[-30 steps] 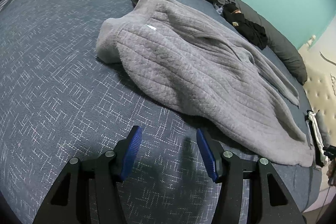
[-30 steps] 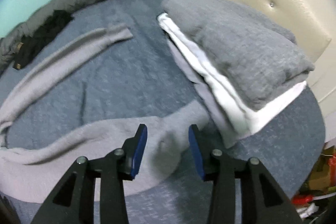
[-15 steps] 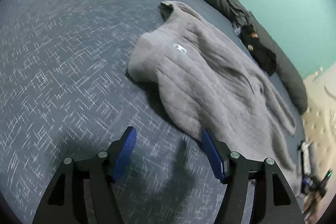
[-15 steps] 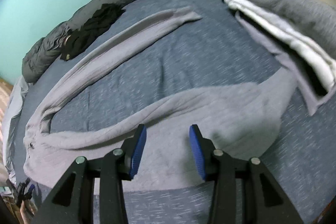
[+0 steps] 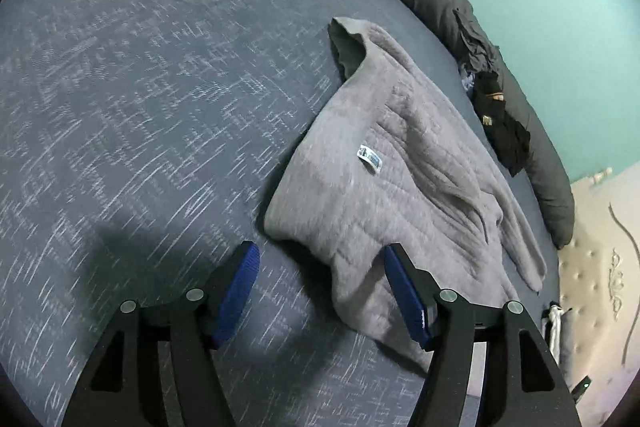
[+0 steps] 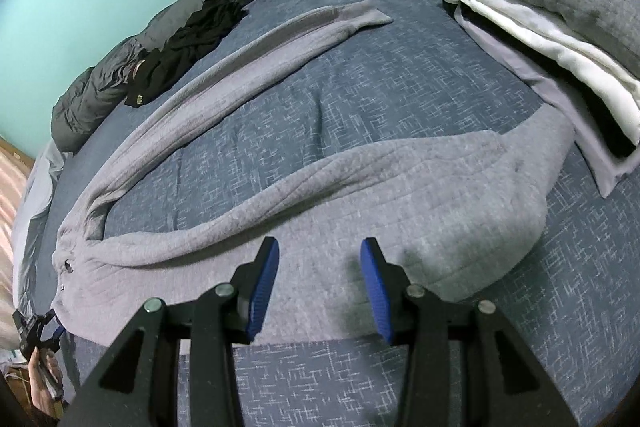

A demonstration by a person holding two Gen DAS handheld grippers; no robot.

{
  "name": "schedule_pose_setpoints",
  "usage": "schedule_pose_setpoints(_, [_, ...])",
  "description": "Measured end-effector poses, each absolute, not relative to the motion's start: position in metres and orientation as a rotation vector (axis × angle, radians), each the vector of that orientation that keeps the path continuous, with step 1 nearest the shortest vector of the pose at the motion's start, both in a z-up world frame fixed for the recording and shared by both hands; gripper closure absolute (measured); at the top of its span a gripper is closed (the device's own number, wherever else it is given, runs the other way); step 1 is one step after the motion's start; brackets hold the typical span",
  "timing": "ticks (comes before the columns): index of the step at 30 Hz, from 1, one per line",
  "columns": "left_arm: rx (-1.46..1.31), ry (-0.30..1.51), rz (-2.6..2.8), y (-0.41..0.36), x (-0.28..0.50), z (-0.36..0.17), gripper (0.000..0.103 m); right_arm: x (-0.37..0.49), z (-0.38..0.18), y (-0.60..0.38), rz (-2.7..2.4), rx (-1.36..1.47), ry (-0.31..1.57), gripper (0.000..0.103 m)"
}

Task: Fold clothes

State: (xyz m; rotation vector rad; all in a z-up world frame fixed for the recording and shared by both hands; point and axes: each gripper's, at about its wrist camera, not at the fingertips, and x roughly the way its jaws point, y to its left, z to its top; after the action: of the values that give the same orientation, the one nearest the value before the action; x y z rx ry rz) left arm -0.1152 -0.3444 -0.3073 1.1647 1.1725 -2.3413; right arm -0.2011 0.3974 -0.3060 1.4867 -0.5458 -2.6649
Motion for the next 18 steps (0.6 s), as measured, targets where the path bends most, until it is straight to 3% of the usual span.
schedule_pose_setpoints(3, [1.191, 1.211, -2.349, -0.349, -0.124, -0.312, 0.037, -0.201, -0.302, 0.391, -2.659, 1.47, -0.524, 0.06])
schedule_pose_setpoints(7, [1.208, 1.234, -2.345, -0.352, -0.129, -0.315, 0.077, -0.202, -0.302, 0.381, -2.64, 1.463, -0.466, 0.06])
schedule_pose_setpoints(8, [1.212, 1.213, -2.359, -0.351, -0.129, -0.313, 0.082, -0.202, -0.303, 0.379, -2.633, 1.463, -0.451, 0.06])
schedule_pose_setpoints(11, [1.212, 1.137, -2.409, -0.349, -0.126, -0.3, 0.091, -0.201, -0.303, 0.375, -2.623, 1.461, -0.415, 0.06])
schedule_pose_setpoints(18, [1.158, 1.011, -2.485, -0.373, -0.114, -0.251, 0.093, -0.2, -0.292, 0.379, -2.61, 1.459, -0.421, 0.06])
